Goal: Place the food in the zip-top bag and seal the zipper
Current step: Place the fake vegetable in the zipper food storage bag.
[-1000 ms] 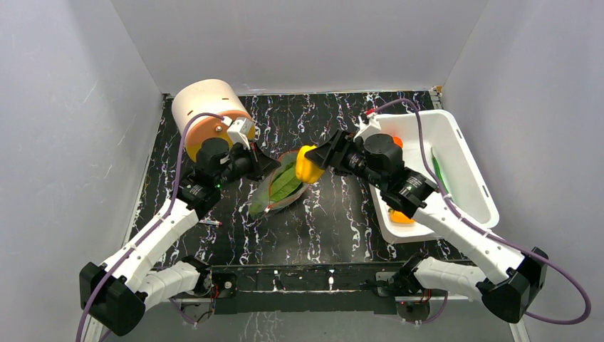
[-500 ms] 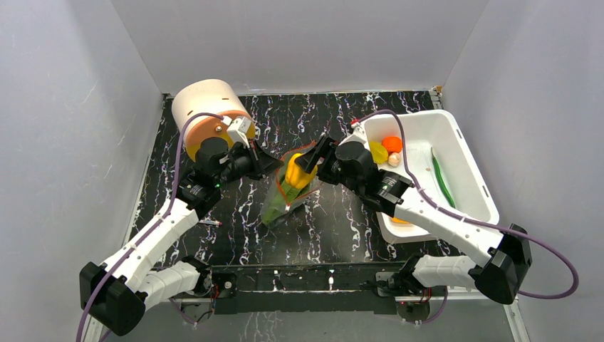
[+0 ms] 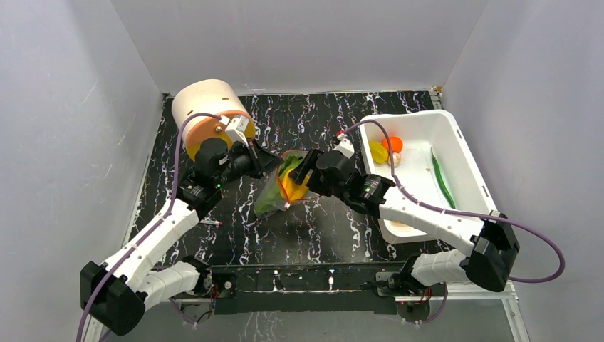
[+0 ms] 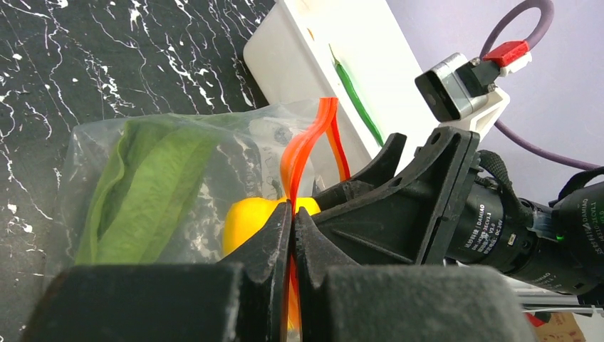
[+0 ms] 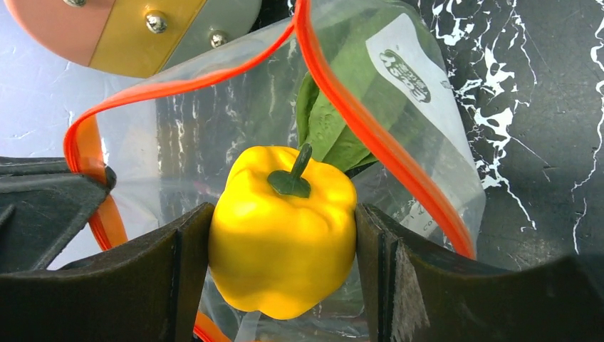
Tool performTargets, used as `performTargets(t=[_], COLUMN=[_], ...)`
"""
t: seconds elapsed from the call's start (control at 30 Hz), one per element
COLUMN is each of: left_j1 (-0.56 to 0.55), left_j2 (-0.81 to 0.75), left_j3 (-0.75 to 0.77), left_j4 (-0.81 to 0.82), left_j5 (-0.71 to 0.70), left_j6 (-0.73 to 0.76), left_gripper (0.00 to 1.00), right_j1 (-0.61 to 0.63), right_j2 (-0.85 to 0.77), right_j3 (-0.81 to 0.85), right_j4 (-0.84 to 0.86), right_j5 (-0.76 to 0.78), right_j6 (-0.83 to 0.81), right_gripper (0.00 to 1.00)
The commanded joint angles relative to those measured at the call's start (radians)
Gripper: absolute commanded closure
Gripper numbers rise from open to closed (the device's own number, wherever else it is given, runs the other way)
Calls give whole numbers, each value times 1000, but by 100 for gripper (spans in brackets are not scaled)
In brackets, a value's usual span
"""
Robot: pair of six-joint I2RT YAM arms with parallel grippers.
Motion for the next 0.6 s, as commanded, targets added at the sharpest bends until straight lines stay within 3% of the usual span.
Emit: performTargets(t=[0.0, 0.13, 0.4, 0.57], left_j1=[-4, -5, -5, -5], left_j2=[-9, -7, -18, -12], left_j3=[2, 3, -1, 40], left_j4=[53, 40, 5, -89], left_j5=[-11, -18, -42, -66], left_j6=[3, 21, 65, 163], left_gripper=[100, 100, 100, 100], right_j1=[4, 3, 3, 2], right_j2=[-18, -27, -68, -96], right_j3=[47, 63, 54, 122], right_j4=[-7, -15, 30, -79], right_j5=[36, 17, -78, -94], right_j6=[-17, -62, -207, -442], right_gripper=[32, 18, 19, 19])
